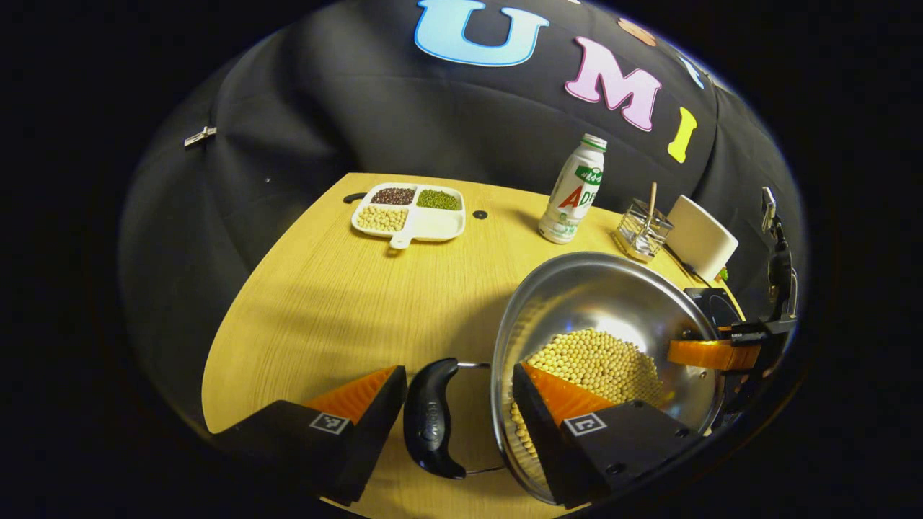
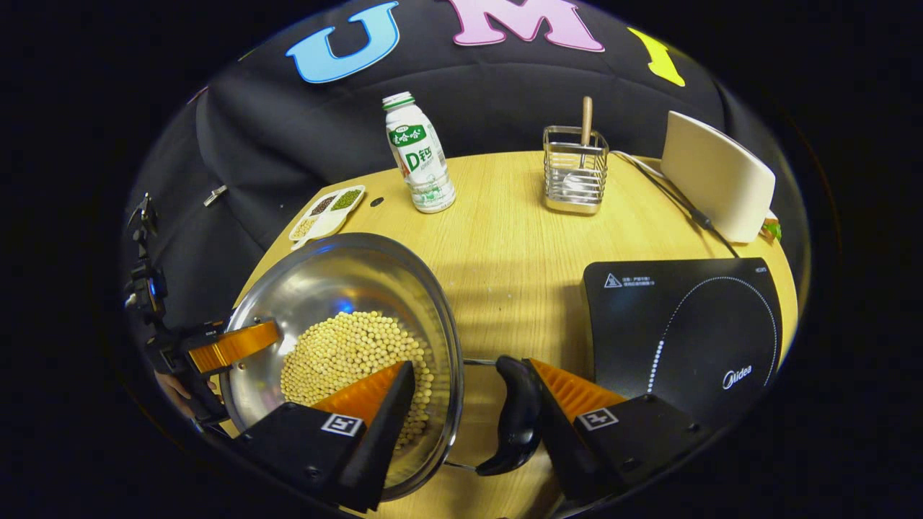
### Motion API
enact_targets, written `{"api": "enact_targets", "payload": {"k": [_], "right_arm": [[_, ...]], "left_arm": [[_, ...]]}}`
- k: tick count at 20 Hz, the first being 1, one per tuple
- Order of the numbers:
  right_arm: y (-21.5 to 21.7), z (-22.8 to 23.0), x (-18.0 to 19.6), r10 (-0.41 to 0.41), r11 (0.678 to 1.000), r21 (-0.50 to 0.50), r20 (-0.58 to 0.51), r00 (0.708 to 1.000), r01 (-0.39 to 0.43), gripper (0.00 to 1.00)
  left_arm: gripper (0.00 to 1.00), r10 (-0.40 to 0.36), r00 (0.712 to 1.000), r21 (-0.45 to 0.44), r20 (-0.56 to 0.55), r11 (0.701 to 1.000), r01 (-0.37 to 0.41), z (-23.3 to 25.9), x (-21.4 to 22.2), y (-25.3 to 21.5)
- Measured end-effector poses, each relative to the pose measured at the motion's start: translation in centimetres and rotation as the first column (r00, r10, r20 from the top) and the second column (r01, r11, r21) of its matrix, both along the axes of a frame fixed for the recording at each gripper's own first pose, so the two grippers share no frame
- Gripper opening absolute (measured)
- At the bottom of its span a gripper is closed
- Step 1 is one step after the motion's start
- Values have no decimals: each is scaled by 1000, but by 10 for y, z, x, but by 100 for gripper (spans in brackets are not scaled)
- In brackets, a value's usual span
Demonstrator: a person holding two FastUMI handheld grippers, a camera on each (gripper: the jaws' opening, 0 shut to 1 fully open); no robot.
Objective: First push the handle of the pot to place it horizontally, then grasp the pot with both hands and set it on the induction cooktop.
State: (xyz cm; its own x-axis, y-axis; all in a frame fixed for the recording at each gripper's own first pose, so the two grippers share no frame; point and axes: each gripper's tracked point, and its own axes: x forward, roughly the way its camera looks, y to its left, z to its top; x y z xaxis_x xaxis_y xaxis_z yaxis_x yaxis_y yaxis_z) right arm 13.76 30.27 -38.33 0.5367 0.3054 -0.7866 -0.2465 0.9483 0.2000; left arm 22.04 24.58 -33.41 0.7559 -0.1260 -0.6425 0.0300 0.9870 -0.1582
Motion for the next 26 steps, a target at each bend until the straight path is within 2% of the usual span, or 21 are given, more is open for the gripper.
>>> {"api": "enact_targets", "payload": {"k": [1, 2, 3, 4, 6, 7, 8, 11, 13, 14, 19, 21, 22, 25, 26], "right_arm": [[-2, 0, 2, -4, 1000, -7, 5, 1000, 4, 91], [-3, -2, 2, -4, 1000, -15, 6, 1000, 4, 87], [-5, -4, 2, -6, 1000, -26, 5, 1000, 6, 76], [-8, -7, 2, -9, 999, -38, -2, 1000, 9, 78], [-8, -10, -4, -14, 999, -36, -32, 999, 13, 69], [-8, -7, -2, -16, 999, -34, -24, 1000, 16, 75], [-7, -11, -1, -10, 999, -37, -22, 1000, 9, 69], [-8, -7, -3, -23, 999, -29, -30, 999, 22, 67], [-5, -13, 0, -12, 999, -37, -25, 1000, 11, 60], [-7, -9, -3, -2, 999, -40, -34, 999, 0, 63], [-9, 7, -3, 29, 999, -44, -4, 1000, -29, 63], [-11, 17, -6, 32, 999, -38, -2, 999, -32, 63], [-13, 24, -7, 29, 999, -32, 0, 1000, -29, 59], [-24, 49, -7, 29, 999, -23, 23, 999, -28, 59], [-30, 58, -9, 27, 999, -19, 28, 999, -27, 63]], "left_arm": [[89, -1, 1000, -3, -13, 1000, 0, -3, -2, 3], [83, -3, 1000, -19, -20, 1000, 2, -5, -3, 1], [81, -4, 1000, -28, -26, 1000, 3, -8, -4, 0], [80, -11, 999, -38, -34, 999, 10, -10, -4, -3], [73, -15, 999, -41, -30, 999, 14, -8, -5, -3], [70, -14, 999, -37, -33, 999, 13, -11, -5, -2], [68, -17, 999, -38, -37, 999, 16, -10, -5, -2], [67, -3, 999, -43, -45, 999, 1, -10, -7, -3], [66, 11, 999, -39, -50, 999, -13, -9, -7, -2], [64, 15, 999, -40, -49, 999, -17, -9, -8, -1], [63, 48, 997, -67, -57, 996, -52, -1, -23, -4], [63, 44, 998, -49, -47, 998, -46, 11, -28, -5], [64, 44, 998, -41, -35, 998, -45, 20, -29, -6], [63, 43, 999, -30, -15, 999, -43, 47, -37, -18], [63, 45, 999, -29, -5, 999, -45, 57, -39, -25]]}}
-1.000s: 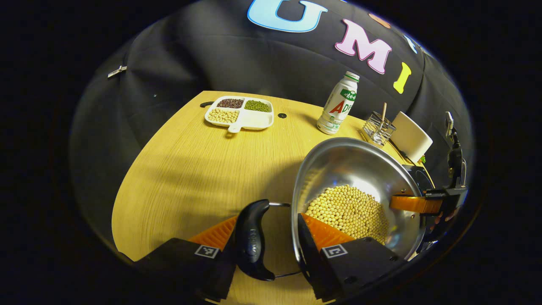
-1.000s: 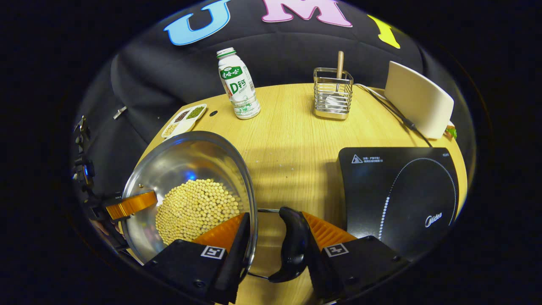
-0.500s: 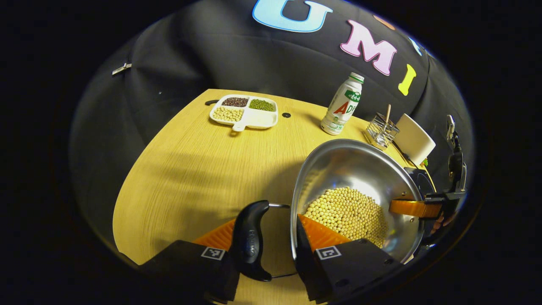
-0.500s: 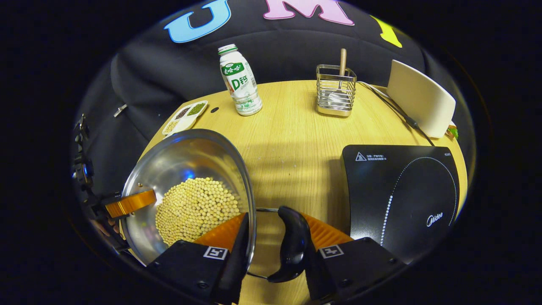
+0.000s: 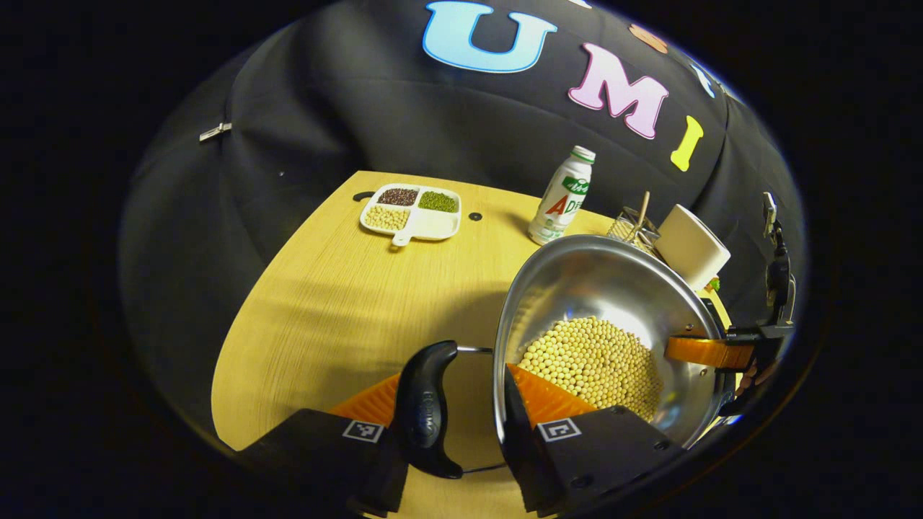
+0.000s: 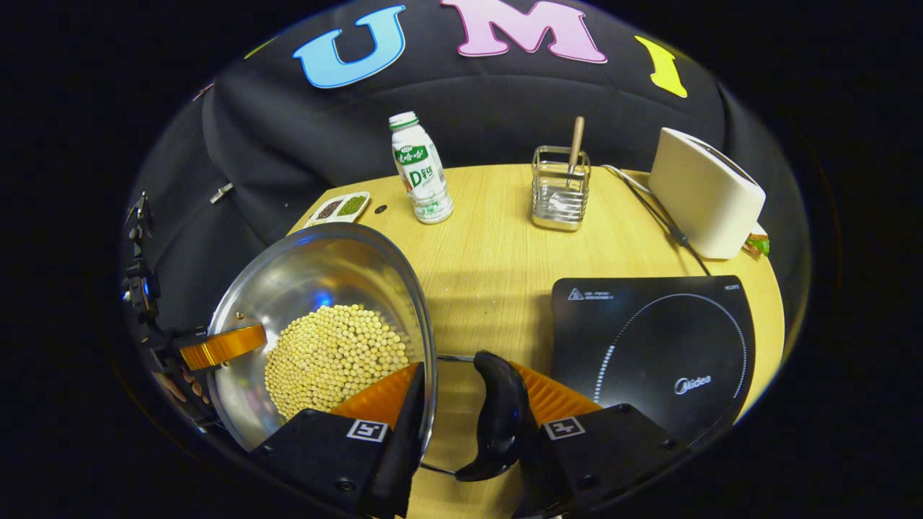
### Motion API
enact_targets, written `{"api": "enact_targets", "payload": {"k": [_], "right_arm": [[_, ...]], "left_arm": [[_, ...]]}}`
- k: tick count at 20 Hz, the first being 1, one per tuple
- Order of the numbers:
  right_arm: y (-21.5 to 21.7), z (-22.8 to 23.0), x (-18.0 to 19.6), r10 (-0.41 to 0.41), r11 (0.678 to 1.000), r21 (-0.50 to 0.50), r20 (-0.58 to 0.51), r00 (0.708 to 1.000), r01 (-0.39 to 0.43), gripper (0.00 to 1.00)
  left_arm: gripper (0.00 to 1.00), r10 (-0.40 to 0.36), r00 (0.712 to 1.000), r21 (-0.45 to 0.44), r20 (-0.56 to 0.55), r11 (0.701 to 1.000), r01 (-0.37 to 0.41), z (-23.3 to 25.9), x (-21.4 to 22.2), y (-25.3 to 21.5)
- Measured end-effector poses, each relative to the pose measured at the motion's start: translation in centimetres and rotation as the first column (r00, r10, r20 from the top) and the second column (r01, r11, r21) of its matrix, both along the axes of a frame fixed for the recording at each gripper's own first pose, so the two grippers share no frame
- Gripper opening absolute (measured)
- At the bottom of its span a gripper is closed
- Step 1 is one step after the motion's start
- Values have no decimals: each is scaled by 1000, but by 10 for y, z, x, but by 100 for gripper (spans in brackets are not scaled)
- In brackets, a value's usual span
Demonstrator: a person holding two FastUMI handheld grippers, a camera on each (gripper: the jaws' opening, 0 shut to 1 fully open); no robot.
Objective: First push the handle of the pot to place it horizontally, then grasp the pot with both hands and set it on the induction cooktop.
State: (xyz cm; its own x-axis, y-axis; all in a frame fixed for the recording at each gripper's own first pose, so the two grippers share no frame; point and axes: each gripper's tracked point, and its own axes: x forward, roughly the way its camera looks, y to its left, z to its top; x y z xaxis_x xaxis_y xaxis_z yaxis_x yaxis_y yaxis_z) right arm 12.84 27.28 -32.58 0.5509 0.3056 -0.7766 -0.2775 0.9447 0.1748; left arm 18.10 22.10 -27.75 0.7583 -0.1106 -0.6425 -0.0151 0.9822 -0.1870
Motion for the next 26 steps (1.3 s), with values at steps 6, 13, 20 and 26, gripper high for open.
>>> {"api": "enact_targets", "payload": {"k": [6, 13, 20, 26], "right_arm": [[-51, 39, -9, -21, 1000, 12, 14, 1000, 21, 58], [-125, 73, -11, -30, 1000, 10, 46, 998, 30, 63], [-200, 82, 10, -52, 999, 13, 64, 997, 51, 63], [-259, 71, 26, -80, 997, -1, 43, 996, 80, 63]], "left_arm": [[63, -8, 1000, 1, 11, 1000, 8, 39, -18, -52], [62, -10, 1000, -16, 28, 1000, 11, 65, -29, -131], [62, -17, 999, -19, 33, 1000, 18, 72, -16, -210], [62, -39, 999, -29, 18, 999, 39, 57, 2, -270]]}}
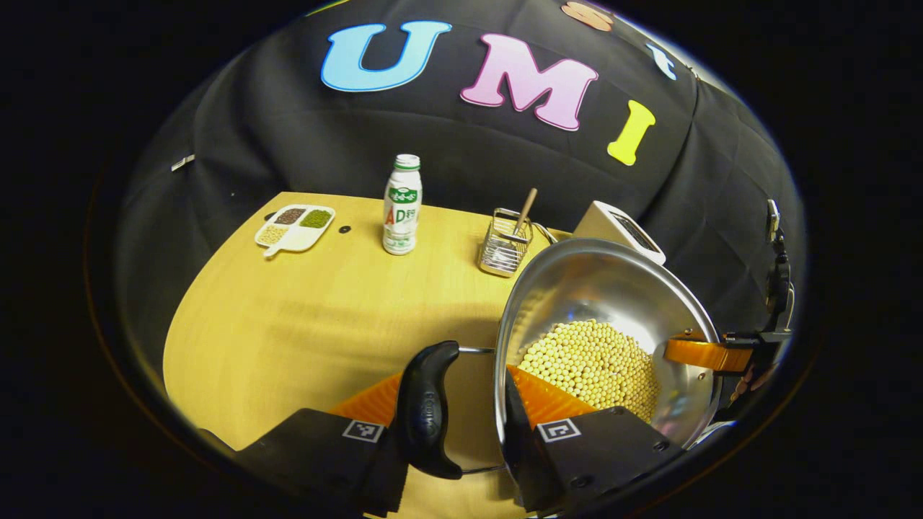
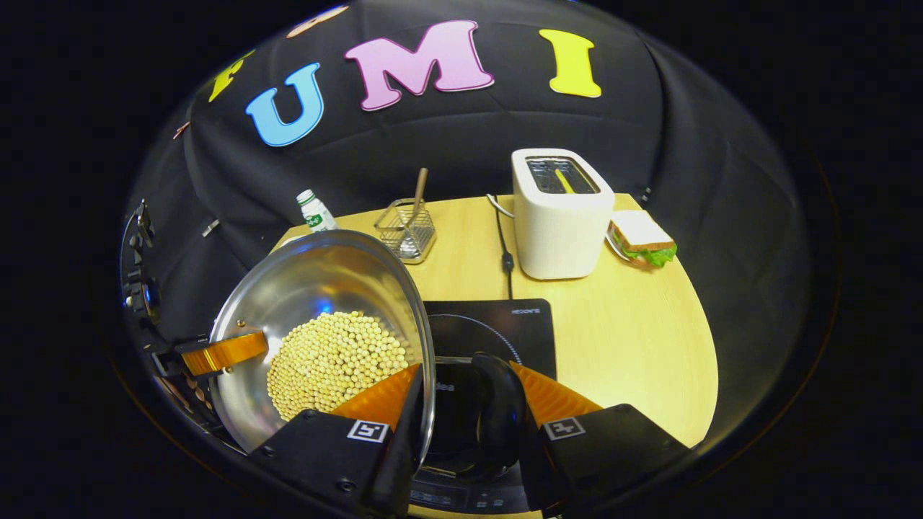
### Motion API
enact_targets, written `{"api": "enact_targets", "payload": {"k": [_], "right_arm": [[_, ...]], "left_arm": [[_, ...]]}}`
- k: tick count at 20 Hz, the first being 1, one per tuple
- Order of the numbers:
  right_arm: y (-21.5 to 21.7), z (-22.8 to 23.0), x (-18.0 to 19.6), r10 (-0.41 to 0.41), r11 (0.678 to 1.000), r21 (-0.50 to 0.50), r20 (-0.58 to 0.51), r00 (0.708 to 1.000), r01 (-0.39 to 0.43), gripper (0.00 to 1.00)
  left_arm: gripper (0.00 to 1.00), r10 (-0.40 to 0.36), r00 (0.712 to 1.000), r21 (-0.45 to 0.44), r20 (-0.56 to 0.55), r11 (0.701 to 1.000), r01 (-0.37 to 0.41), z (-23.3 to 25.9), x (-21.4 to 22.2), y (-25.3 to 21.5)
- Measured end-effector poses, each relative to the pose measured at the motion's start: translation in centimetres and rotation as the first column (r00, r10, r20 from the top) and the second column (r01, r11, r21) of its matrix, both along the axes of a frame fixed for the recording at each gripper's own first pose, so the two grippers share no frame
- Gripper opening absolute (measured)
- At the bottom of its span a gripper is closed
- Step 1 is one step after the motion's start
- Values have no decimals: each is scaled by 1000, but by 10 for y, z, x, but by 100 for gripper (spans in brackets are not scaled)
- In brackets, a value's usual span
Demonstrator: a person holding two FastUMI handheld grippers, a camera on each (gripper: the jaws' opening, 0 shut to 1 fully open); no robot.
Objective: First push the handle of the pot to place it horizontally, then grasp the pot with both hands and set it on the induction cooktop.
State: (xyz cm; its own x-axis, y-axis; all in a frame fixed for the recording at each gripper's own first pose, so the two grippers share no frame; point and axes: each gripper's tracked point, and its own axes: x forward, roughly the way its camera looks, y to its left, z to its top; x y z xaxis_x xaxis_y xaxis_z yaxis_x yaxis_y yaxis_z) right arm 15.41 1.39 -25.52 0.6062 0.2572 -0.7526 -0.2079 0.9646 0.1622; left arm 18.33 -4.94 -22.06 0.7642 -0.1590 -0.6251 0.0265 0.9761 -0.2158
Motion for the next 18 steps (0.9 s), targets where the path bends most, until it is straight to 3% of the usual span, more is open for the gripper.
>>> {"api": "enact_targets", "payload": {"k": [8, 9, 10, 18], "right_arm": [[-47, -22, 19, -22, 1000, -15, -30, 999, 21, 63], [-51, -26, 20, -24, 1000, -17, -35, 999, 23, 58], [-54, -28, 21, -25, 1000, -17, -40, 999, 25, 63], [-60, -53, 35, -29, 1000, -12, -68, 997, 29, 63]], "left_arm": [[62, -11, 1000, -13, -26, 1000, 11, -24, 20, -52], [62, -13, 1000, -11, -29, 1000, 13, -27, 21, -56], [62, -13, 999, -10, -31, 1000, 13, -30, 23, -59], [61, -1, 999, -8, -53, 1000, 1, -52, 34, -71]]}}
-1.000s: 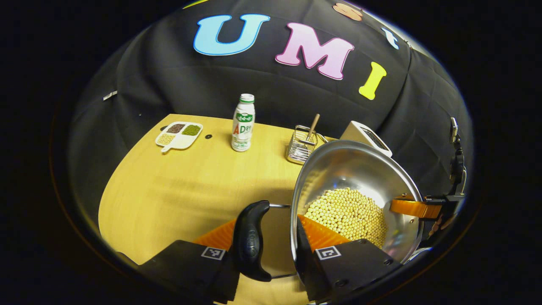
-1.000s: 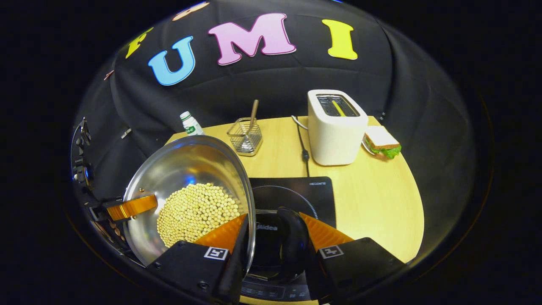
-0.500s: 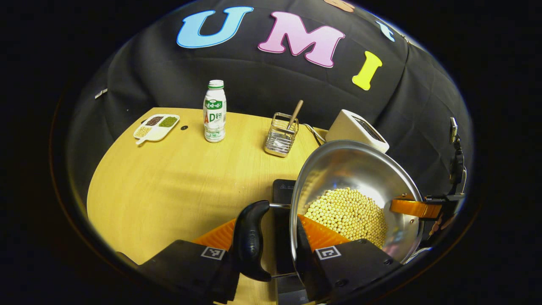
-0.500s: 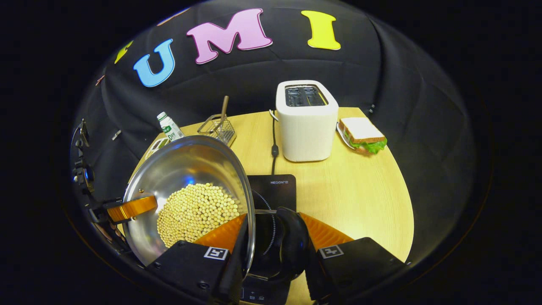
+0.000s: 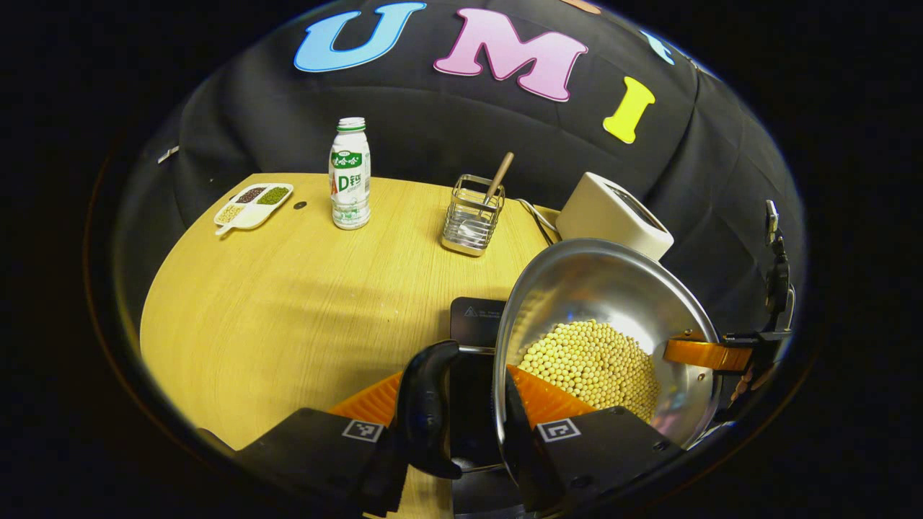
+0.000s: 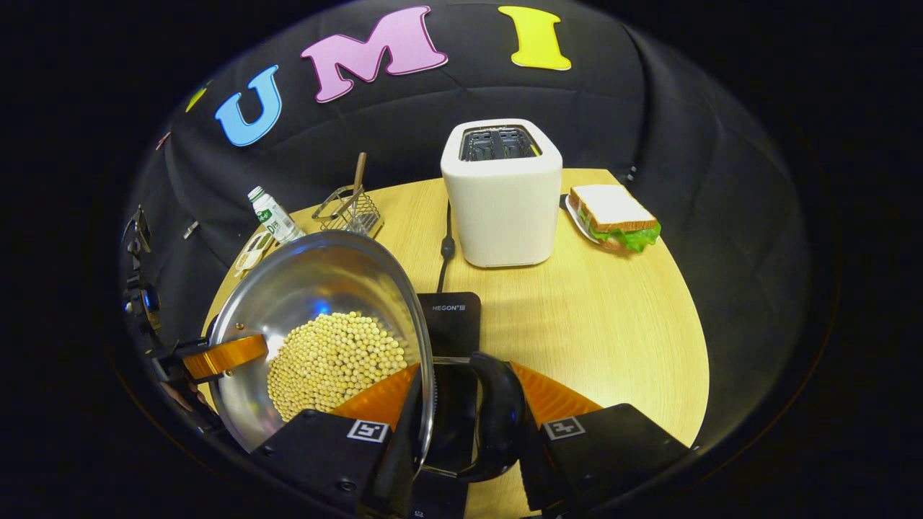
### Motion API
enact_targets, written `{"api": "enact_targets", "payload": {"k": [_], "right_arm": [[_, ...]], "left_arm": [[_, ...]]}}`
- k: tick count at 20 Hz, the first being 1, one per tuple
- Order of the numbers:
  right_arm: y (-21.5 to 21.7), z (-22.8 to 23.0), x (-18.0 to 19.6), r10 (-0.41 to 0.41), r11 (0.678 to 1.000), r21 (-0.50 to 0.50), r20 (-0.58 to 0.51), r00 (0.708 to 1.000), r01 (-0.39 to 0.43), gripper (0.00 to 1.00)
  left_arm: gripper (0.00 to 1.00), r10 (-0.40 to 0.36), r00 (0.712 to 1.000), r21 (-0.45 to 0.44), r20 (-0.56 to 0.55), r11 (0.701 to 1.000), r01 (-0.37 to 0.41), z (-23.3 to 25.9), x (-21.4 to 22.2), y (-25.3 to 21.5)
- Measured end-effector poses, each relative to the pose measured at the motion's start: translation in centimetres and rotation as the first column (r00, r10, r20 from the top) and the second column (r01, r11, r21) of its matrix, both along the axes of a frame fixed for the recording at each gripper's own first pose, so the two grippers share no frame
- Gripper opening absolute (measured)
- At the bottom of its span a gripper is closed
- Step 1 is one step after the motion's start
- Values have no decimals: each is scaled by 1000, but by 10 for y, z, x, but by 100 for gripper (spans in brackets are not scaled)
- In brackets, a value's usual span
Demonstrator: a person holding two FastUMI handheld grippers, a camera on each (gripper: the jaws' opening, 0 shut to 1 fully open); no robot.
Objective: First push the handle of the pot to place it horizontally, then grasp the pot with both hands and set it on the induction cooktop.
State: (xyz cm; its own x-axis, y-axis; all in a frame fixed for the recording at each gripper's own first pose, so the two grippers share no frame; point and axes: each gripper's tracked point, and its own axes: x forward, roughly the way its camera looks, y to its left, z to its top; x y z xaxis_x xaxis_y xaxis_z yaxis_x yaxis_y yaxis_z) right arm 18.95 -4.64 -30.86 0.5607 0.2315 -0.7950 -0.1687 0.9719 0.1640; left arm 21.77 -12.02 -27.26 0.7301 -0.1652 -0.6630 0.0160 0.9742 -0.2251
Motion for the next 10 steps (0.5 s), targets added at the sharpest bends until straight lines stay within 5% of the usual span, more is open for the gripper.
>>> {"api": "enact_targets", "payload": {"k": [10], "right_arm": [[-8, -18, 9, -10, 1000, 24, 0, 1000, 10, 63]], "left_arm": [[63, -2, 1000, 2, -20, 1000, 2, -21, 17, -1]]}}
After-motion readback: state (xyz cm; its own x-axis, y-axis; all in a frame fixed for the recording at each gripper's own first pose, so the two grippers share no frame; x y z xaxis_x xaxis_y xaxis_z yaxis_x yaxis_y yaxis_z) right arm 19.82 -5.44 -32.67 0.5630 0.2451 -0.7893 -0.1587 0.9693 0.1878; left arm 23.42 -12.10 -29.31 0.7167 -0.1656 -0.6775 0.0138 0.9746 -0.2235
